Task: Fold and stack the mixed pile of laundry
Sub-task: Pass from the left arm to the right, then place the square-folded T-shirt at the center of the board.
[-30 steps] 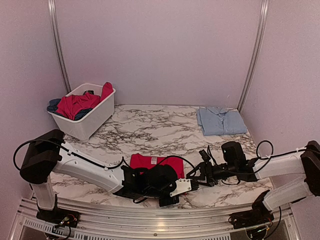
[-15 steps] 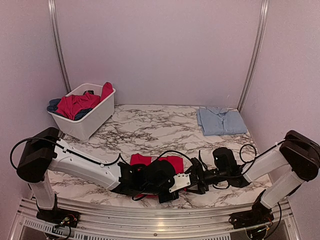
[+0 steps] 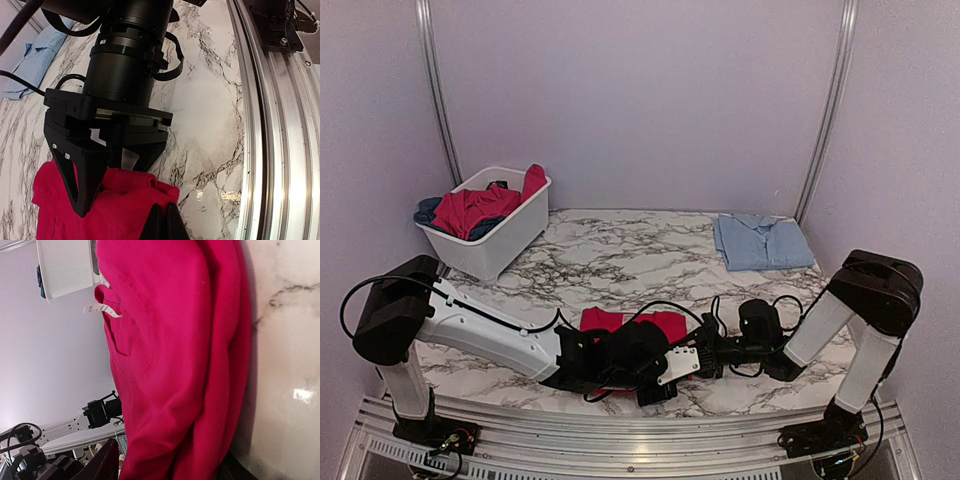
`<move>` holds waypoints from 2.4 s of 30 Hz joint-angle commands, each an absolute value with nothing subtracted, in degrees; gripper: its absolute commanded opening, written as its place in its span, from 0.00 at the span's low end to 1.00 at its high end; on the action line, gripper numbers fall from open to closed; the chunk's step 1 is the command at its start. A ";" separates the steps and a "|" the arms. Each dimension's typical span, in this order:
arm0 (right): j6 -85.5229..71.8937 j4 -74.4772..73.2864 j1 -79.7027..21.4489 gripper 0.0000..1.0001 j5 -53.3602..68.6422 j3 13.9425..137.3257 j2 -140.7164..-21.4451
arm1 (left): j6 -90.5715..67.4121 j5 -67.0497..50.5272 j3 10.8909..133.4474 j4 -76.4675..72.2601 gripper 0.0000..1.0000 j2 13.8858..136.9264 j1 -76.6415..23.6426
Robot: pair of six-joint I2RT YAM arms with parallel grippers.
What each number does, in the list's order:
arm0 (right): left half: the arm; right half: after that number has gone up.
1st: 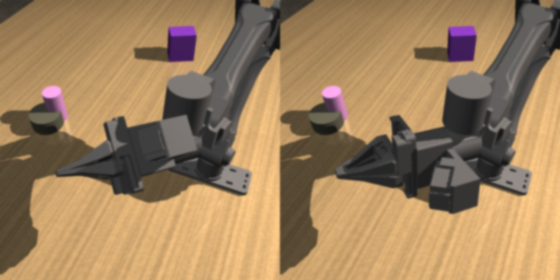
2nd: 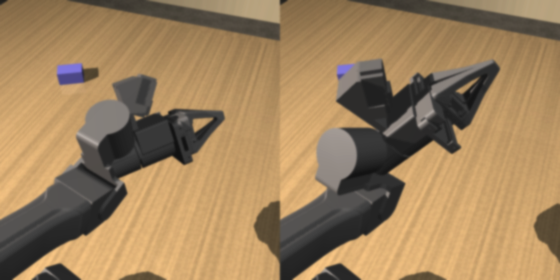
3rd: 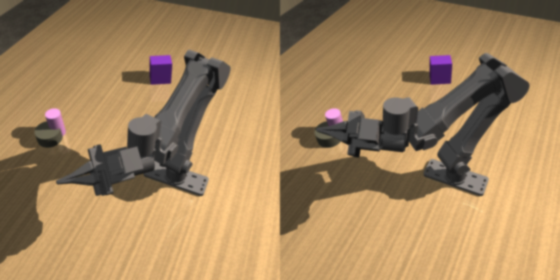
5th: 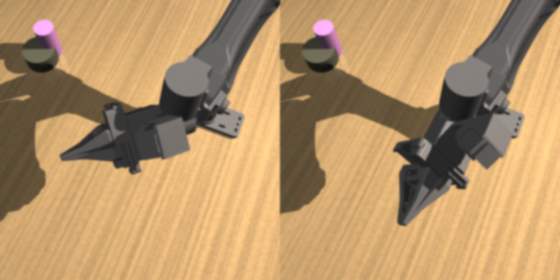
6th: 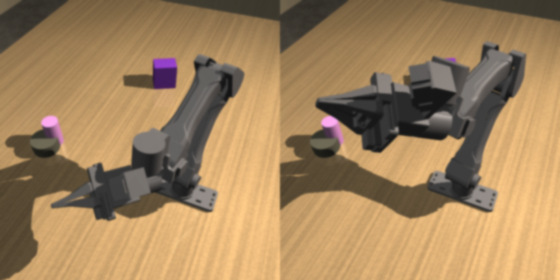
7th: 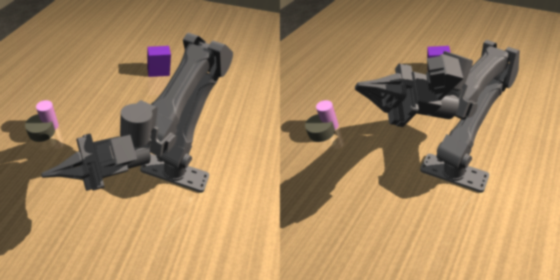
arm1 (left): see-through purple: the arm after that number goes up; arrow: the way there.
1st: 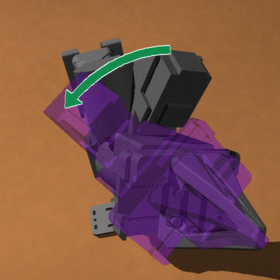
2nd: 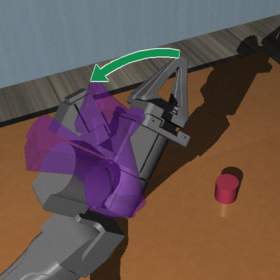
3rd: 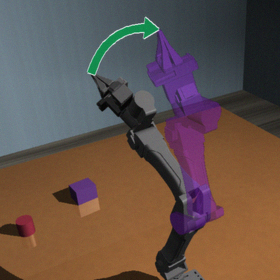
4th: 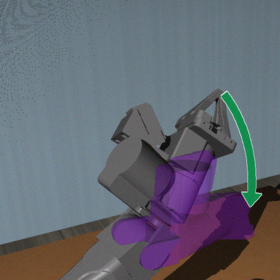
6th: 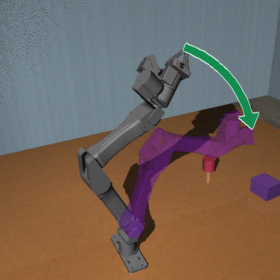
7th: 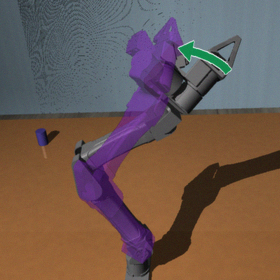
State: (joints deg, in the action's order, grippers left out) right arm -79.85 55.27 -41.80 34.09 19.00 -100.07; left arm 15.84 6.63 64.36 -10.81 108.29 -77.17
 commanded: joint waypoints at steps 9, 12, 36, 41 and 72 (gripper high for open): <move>-80.69 62.04 -42.30 0.18 26.09 25.82 -109.07 | 15.29 7.88 62.76 -14.85 0.00 106.28 -75.66; -75.25 54.07 -41.68 0.00 25.31 27.95 -106.95 | 13.68 8.34 62.54 -14.88 0.06 105.90 -75.20; -0.89 -25.89 -26.98 0.00 -8.65 85.36 -110.22 | 2.81 13.21 53.44 -16.07 0.99 96.37 -72.42; 5.23 -30.33 -26.57 0.00 -18.66 95.29 -114.41 | 2.95 13.51 52.23 -16.25 0.99 95.66 -72.34; 13.27 -38.05 -17.07 0.00 -24.14 117.83 -117.22 | 3.84 14.26 49.22 -17.84 0.99 95.48 -71.89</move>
State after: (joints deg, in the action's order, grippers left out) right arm 13.37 -38.83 -19.49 -23.92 115.37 -116.40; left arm 3.11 13.58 49.63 -16.43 95.94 -72.31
